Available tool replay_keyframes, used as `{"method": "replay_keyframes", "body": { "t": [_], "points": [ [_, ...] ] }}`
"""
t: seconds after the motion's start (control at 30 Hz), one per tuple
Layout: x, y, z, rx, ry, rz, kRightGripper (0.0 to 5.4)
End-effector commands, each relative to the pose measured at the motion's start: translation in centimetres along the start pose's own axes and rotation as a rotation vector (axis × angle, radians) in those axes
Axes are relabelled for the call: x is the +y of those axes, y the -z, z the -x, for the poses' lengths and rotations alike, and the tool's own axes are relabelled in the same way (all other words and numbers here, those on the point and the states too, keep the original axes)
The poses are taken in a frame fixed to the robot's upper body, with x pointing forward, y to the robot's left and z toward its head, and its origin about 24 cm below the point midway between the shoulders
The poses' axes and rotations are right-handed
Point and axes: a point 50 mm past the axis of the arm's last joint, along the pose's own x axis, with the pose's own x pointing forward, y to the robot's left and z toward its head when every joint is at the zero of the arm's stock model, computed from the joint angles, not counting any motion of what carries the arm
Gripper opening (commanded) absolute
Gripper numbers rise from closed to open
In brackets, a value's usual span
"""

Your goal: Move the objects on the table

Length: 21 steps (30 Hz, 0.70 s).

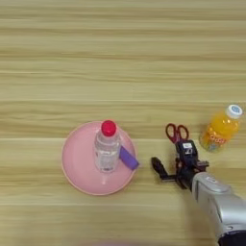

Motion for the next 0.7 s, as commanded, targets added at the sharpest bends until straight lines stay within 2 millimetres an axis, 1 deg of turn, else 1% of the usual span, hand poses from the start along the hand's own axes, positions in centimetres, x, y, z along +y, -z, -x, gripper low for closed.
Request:
{"method": "replay_keyframes", "body": {
  "t": [0.03, 0.43, 0.7],
  "points": [
    [0.47, -0.93, -0.01, -0.033, -0.027, 0.010, 5.38],
    [1.15, -0.75, 0.11, -0.029, -0.060, 0.034, 5.38],
    [0.99, -0.88, 0.18, -0.039, -0.045, 0.046, 5.38]
  ]
}}
